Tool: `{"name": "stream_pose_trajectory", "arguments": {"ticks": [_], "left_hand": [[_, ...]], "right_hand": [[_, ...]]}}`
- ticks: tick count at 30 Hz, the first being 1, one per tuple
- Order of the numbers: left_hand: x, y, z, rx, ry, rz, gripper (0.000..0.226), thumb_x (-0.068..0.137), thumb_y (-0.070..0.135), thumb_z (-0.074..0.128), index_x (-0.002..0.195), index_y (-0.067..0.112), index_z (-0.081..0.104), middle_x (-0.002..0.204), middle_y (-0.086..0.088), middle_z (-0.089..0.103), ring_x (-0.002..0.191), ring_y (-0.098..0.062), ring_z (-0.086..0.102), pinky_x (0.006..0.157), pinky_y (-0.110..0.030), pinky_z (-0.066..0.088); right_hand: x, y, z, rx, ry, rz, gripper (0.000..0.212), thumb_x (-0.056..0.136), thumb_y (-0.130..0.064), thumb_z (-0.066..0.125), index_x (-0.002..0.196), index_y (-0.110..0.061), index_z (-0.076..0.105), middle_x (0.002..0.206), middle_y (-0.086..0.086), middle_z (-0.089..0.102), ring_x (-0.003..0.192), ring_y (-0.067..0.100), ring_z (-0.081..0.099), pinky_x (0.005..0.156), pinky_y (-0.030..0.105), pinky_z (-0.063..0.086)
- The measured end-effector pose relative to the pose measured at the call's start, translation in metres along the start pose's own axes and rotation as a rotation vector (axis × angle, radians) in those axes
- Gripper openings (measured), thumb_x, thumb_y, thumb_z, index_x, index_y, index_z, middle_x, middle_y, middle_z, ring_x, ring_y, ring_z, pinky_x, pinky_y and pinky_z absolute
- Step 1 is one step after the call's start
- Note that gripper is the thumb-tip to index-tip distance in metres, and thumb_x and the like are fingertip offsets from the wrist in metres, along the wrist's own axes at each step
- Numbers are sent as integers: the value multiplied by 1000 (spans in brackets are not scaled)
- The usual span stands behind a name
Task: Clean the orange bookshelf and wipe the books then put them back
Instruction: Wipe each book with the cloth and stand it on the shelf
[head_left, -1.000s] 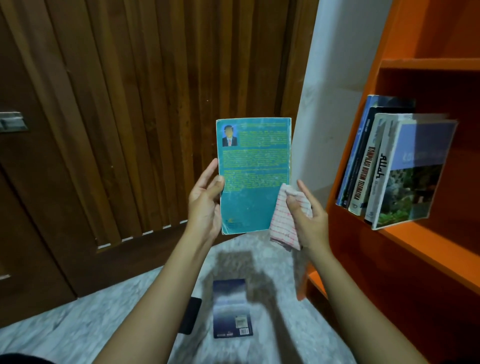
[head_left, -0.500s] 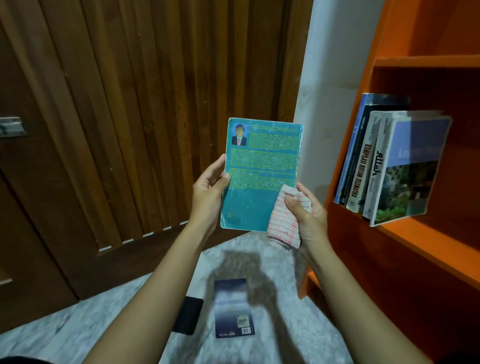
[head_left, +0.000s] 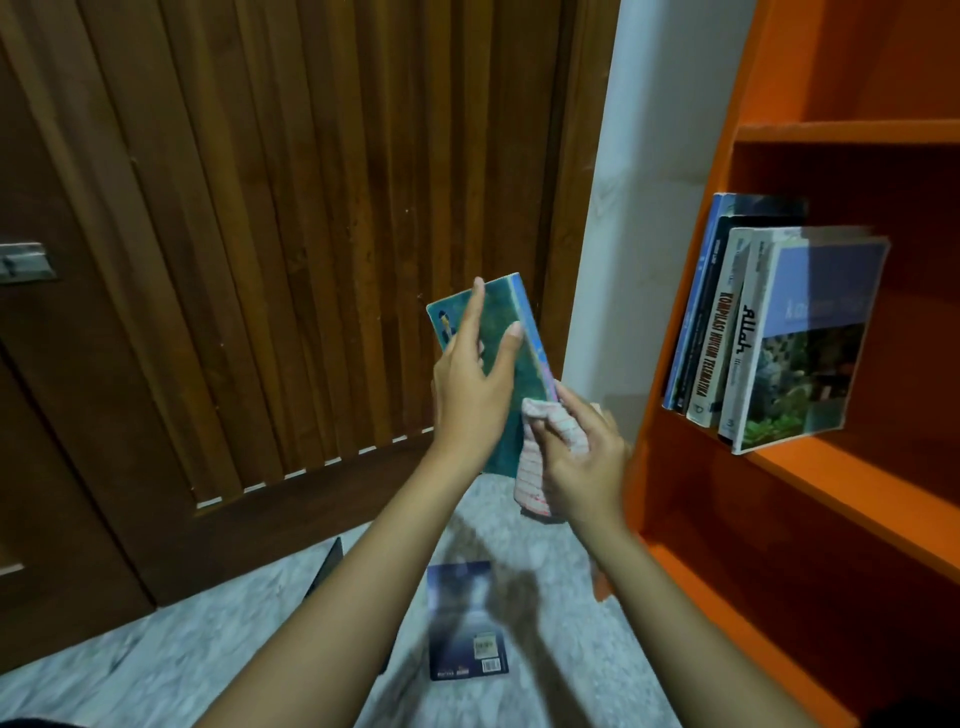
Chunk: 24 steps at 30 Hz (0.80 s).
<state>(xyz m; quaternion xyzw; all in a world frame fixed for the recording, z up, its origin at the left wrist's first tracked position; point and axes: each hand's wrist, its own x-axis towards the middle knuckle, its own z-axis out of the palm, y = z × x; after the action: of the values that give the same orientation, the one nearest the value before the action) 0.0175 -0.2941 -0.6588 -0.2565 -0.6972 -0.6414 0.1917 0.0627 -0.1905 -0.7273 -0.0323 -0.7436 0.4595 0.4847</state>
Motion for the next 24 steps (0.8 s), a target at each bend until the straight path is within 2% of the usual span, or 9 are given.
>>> {"name": "stream_pose_trajectory", "arguments": {"ticks": [2, 3, 6, 8, 11, 16, 19, 21, 24], "left_hand": [[-1, -1, 0, 86, 24, -22, 63, 92, 49, 50, 145, 45, 16, 120, 2, 59, 105, -14, 59, 86, -39, 55], [-1, -1, 0, 112, 37, -35, 65, 91, 50, 50, 145, 44, 15, 117, 0, 60, 103, -16, 61, 84, -35, 55], [-3, 2, -1, 166, 99, -11, 63, 93, 42, 52, 147, 33, 21, 97, 1, 63, 77, -10, 62, 59, -11, 48], [-3, 0, -3, 181, 134, 27, 57, 96, 34, 50, 146, 26, 26, 80, 1, 60, 59, -7, 56, 49, -13, 43], [-3, -3, -6, 150, 164, 34, 53, 98, 28, 46, 146, 22, 24, 77, -5, 63, 60, -13, 60, 54, -36, 53], [3, -4, -22, -42, 249, 48, 52, 99, 16, 42, 147, 16, 21, 99, -8, 63, 84, -12, 66, 64, -19, 56], [9, -5, -31, -128, 316, 67, 47, 99, 13, 42, 144, 15, 28, 91, 1, 63, 79, -4, 65, 62, -15, 52], [11, -8, -36, -216, 341, 42, 44, 99, 13, 41, 142, 15, 32, 88, -1, 64, 77, -2, 66, 62, -14, 51], [8, -8, -40, -307, 292, -1, 42, 99, 11, 41, 141, 14, 37, 97, -27, 61, 75, -20, 65, 60, -13, 48]], "right_hand": [[-8, 2, 4, -115, 4, -91, 39, 74, -10, 65, 113, -15, 68, 81, 5, 65, 78, 24, 58, 69, 29, 44], [-11, 2, 6, -143, 13, -115, 40, 73, -8, 64, 113, -13, 68, 79, 6, 65, 76, 26, 57, 68, 30, 43], [-22, 4, 11, -186, 36, -152, 44, 71, -3, 66, 115, -11, 67, 78, 7, 64, 75, 24, 55, 68, 20, 37], [-27, 5, 16, -197, 23, -166, 49, 70, 0, 71, 117, -10, 65, 79, 6, 64, 75, 23, 54, 70, 17, 37], [-31, 3, 20, -184, -5, -203, 48, 70, -3, 72, 117, -10, 65, 81, 8, 65, 75, 24, 56, 71, 17, 40], [-25, -7, 20, -26, -104, -190, 35, 82, -25, 63, 115, -16, 65, 81, 5, 67, 73, 9, 57, 67, 13, 43], [-14, -12, 17, 134, -117, -62, 28, 85, -16, 67, 112, -13, 66, 99, 7, 69, 86, -8, 60, 76, 6, 43], [0, -14, 11, 207, -65, 60, 28, 85, -9, 66, 112, -14, 66, 103, 17, 68, 85, -5, 60, 75, 9, 46], [25, -22, 5, 186, 5, 54, 29, 84, -15, 68, 113, -14, 66, 99, 14, 66, 82, 9, 58, 74, 18, 50]]}}
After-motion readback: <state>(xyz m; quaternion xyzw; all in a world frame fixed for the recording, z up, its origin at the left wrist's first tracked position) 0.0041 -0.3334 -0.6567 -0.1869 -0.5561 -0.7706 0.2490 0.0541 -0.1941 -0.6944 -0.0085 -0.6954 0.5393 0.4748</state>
